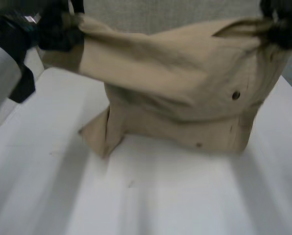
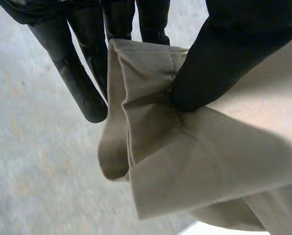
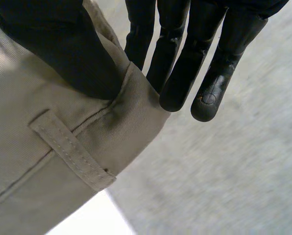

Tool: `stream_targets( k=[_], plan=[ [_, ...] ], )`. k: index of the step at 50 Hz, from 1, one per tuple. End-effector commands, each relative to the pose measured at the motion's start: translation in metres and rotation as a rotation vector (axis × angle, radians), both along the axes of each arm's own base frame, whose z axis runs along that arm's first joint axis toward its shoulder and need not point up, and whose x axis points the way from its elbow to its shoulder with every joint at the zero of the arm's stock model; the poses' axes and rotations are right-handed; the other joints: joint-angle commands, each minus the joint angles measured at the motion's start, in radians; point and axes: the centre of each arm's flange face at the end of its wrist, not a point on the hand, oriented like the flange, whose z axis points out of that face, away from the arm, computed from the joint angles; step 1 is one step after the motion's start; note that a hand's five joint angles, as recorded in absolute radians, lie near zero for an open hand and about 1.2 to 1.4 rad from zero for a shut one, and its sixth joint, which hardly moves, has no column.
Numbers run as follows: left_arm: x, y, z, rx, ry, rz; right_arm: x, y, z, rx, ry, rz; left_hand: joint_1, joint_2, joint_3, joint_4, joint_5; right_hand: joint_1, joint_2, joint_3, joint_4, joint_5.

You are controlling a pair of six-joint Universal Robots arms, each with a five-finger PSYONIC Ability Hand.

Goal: Fold the shorts.

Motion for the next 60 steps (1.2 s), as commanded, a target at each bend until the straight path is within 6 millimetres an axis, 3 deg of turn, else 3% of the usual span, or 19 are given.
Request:
stream_targets(
  k=[1, 7, 12, 14, 19, 20, 23, 25, 26, 27, 28, 31, 32, 39, 43, 47, 51, 55, 60],
  plan=[
    [-0.016, -0.031, -0.079, 0.266, -0.106, -0.012, 0.011, -0.036, -0.069, 0.21, 0.102, 0.004, 0.303, 0.199, 0.208, 0.196, 0.242, 0.457, 0.229, 0.208, 0.203, 0.22],
    [-0.032, -0.062, -0.145, 0.429, -0.187, -0.03, 0.026, -0.059, -0.13, 0.366, 0.164, 0.03, 0.303, 0.199, 0.208, 0.196, 0.242, 0.457, 0.229, 0.208, 0.203, 0.22],
    [-0.035, -0.095, -0.154, 0.424, -0.179, 0.004, 0.038, -0.076, -0.15, 0.385, 0.18, 0.043, 0.303, 0.199, 0.208, 0.196, 0.242, 0.457, 0.229, 0.208, 0.203, 0.22],
    [-0.038, -0.117, -0.142, 0.356, -0.152, 0.021, 0.042, -0.079, -0.149, 0.372, 0.178, 0.044, 0.303, 0.199, 0.208, 0.196, 0.242, 0.457, 0.229, 0.208, 0.203, 0.22],
    [-0.053, -0.155, -0.059, -0.035, 0.019, 0.031, 0.072, -0.108, -0.089, 0.033, 0.071, 0.018, 0.303, 0.199, 0.208, 0.196, 0.242, 0.457, 0.229, 0.208, 0.203, 0.22],
    [-0.053, -0.158, -0.044, -0.107, 0.055, 0.032, 0.072, -0.108, -0.089, 0.032, 0.07, 0.018, 0.303, 0.199, 0.208, 0.196, 0.242, 0.457, 0.229, 0.208, 0.203, 0.22],
    [-0.043, -0.161, 0.015, -0.391, 0.203, 0.075, 0.074, -0.126, -0.009, -0.392, -0.138, -0.08, 0.303, 0.199, 0.208, 0.196, 0.242, 0.457, 0.229, 0.208, 0.203, 0.22],
    [-0.033, -0.154, 0.047, -0.543, 0.286, 0.093, 0.072, -0.125, 0.005, -0.458, -0.174, -0.089, 0.303, 0.199, 0.208, 0.196, 0.242, 0.457, 0.229, 0.208, 0.203, 0.22],
    [-0.031, -0.151, 0.051, -0.567, 0.298, 0.092, 0.067, -0.116, 0.033, -0.566, -0.238, -0.099, 0.303, 0.199, 0.208, 0.196, 0.242, 0.457, 0.229, 0.208, 0.203, 0.22],
    [-0.03, -0.15, 0.051, -0.572, 0.299, 0.095, 0.067, -0.116, 0.033, -0.567, -0.238, -0.1, 0.303, 0.199, 0.208, 0.196, 0.242, 0.457, 0.229, 0.208, 0.203, 0.22],
    [-0.028, -0.148, 0.048, -0.556, 0.29, 0.096, 0.058, -0.092, 0.058, -0.619, -0.255, -0.094, 0.303, 0.199, 0.208, 0.196, 0.242, 0.457, 0.229, 0.208, 0.203, 0.22],
    [-0.029, -0.15, 0.025, -0.474, 0.249, 0.094, 0.057, -0.089, 0.058, -0.605, -0.25, -0.091, 0.303, 0.199, 0.208, 0.196, 0.242, 0.457, 0.229, 0.208, 0.203, 0.22],
    [-0.031, -0.149, 0.006, -0.403, 0.214, 0.085, 0.059, -0.087, 0.034, -0.499, -0.206, -0.06, 0.303, 0.199, 0.208, 0.196, 0.242, 0.457, 0.229, 0.208, 0.203, 0.22],
    [-0.033, -0.141, -0.077, -0.159, 0.078, 0.035, 0.064, -0.085, -0.048, -0.241, -0.094, -0.009, 0.303, 0.199, 0.208, 0.196, 0.242, 0.457, 0.229, 0.208, 0.203, 0.22],
    [-0.031, -0.137, -0.127, -0.031, 0.018, 0.03, 0.063, -0.082, -0.074, -0.166, -0.065, -0.008, 0.303, 0.199, 0.208, 0.196, 0.242, 0.457, 0.229, 0.208, 0.203, 0.22],
    [-0.032, -0.134, -0.181, 0.103, -0.046, 0.03, 0.063, -0.087, -0.174, 0.108, 0.037, -0.016, 0.303, 0.199, 0.208, 0.196, 0.242, 0.457, 0.229, 0.208, 0.203, 0.22],
    [-0.03, -0.121, -0.224, 0.227, -0.103, 0.02, 0.06, -0.076, -0.23, 0.298, 0.112, -0.02, 0.277, 0.174, 0.183, 0.17, 0.216, 0.457, 0.229, 0.208, 0.203, 0.22],
    [-0.028, -0.109, -0.238, 0.274, -0.129, 0.009, 0.054, -0.061, -0.257, 0.404, 0.15, -0.015, 0.156, 0.053, 0.062, 0.05, 0.096, 0.457, 0.229, 0.208, 0.203, 0.22],
    [-0.027, -0.086, -0.227, 0.286, -0.144, -0.015, 0.05, -0.052, -0.26, 0.417, 0.154, -0.018, -0.193, -0.296, -0.287, -0.299, -0.253, 0.457, 0.229, 0.208, 0.203, 0.22]
  ],
)
